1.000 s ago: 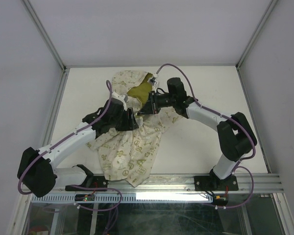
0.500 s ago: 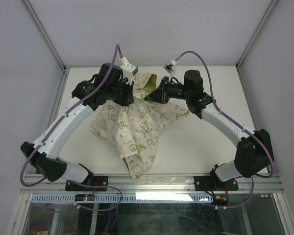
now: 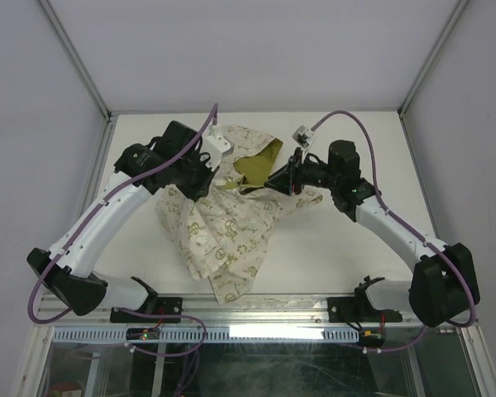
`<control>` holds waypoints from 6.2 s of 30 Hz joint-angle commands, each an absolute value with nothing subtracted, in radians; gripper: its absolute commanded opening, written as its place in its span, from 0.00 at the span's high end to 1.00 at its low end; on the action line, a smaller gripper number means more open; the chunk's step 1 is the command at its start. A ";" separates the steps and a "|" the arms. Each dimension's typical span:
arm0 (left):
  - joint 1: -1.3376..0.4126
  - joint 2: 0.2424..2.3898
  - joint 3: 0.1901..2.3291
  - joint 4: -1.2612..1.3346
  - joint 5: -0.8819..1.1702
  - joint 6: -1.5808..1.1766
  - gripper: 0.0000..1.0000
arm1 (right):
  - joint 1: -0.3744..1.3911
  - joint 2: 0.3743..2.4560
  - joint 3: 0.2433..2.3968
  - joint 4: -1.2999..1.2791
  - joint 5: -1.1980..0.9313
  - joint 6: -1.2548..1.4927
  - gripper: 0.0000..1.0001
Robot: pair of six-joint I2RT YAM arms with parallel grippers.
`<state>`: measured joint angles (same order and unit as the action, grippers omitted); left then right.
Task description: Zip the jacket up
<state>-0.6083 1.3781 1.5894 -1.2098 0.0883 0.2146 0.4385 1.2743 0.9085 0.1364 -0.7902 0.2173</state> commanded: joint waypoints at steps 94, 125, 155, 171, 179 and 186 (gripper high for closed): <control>-0.673 1.017 1.166 -0.994 0.027 0.528 1.00 | 0.784 1.535 0.819 0.628 -0.869 -0.107 0.56; -0.673 0.991 1.096 -0.934 0.004 0.508 1.00 | 0.755 1.670 0.874 1.114 -1.082 0.392 0.61; -0.672 0.983 1.090 -0.927 -0.067 0.458 1.00 | 0.761 1.660 0.973 1.045 -0.958 0.800 0.86; -0.673 0.919 1.072 -0.996 -0.111 0.455 1.00 | 0.429 1.578 0.956 0.944 -1.023 0.781 1.00; -0.673 0.893 1.065 -1.021 -0.144 0.451 1.00 | 0.168 1.523 0.956 0.690 -1.047 0.662 1.00; -0.672 0.865 1.064 -1.034 -0.187 0.450 1.00 | -0.045 1.463 1.045 0.320 -1.018 0.560 1.00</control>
